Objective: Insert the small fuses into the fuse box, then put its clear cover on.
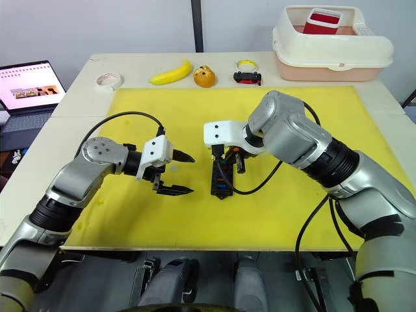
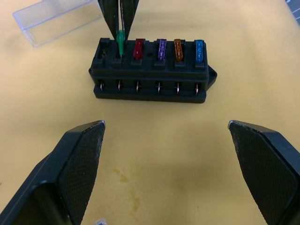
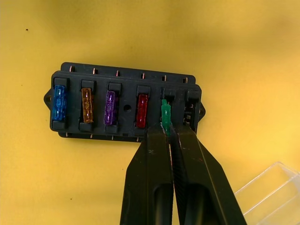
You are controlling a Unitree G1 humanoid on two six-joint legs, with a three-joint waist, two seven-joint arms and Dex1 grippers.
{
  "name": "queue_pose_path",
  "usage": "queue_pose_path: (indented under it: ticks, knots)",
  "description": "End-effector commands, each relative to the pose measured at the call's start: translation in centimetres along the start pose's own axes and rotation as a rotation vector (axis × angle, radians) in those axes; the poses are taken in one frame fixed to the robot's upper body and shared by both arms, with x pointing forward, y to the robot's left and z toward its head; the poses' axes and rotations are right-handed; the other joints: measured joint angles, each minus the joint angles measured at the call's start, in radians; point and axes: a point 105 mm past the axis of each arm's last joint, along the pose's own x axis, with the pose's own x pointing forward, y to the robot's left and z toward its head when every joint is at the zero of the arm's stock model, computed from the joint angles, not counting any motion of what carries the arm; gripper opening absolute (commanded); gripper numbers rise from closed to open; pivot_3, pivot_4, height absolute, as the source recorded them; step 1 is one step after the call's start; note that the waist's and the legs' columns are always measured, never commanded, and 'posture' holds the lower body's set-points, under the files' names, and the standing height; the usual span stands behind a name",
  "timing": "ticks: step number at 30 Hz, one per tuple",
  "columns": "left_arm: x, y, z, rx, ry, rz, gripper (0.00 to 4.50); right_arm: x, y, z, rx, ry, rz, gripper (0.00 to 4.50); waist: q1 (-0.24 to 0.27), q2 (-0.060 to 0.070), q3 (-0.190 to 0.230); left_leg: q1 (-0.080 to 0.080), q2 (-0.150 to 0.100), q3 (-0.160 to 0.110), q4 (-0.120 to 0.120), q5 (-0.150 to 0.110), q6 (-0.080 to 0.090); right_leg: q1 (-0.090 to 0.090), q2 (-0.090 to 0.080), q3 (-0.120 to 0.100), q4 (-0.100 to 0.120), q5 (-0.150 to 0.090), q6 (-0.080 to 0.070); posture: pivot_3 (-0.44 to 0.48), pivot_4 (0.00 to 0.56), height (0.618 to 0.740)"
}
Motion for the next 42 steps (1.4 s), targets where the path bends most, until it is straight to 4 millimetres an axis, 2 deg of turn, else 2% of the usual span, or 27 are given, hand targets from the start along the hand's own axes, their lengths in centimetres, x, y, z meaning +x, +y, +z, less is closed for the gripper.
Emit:
queue_pose_path:
  ticks: [1,18,41,42]
  knots:
    - [-0.2,0.1,0.7,0.04,-0.015,0.016,4.42,-0.5,-0.5,0.5,-0.021,-0.01,-0.028,0.0,0.0,0.0,0.0,0.0,0.0,0.0,0.0,0.0,0.0,0.0,0.0,0.0,0.0,0.0,0.0,0.0,0.15,0.74]
    - [-0.1,0.0,0.7,0.04,-0.02,0.035,4.42,0.7,-0.4,0.1,-0.033,0.023,-0.004,0.0,-0.001,0.0,0.0,0.0,0.0,0.0,0.0,0.0,0.0,0.0,0.0,0.0,0.001,0.0,0.0,0.0,0.15,0.74]
    - [0.0,0.2,0.7,0.049,-0.016,0.03,4.42,-0.3,-0.4,1.3,-0.043,-0.021,-0.024,0.0,-0.001,0.0,0.0,0.0,0.0,0.0,0.0,0.0,0.0,0.0,0.0,0.0,0.001,0.0,0.0,0.0,0.15,0.74]
    - [0.0,0.2,0.7,0.049,-0.016,0.03,4.47,-0.4,-0.4,1.3,-0.042,-0.022,-0.024,0.32,-0.001,0.0,0.0,0.0,0.0,0.0,0.0,0.0,0.0,0.0,0.0,0.0,0.001,0.0,0.0,0.0,0.15,0.74]
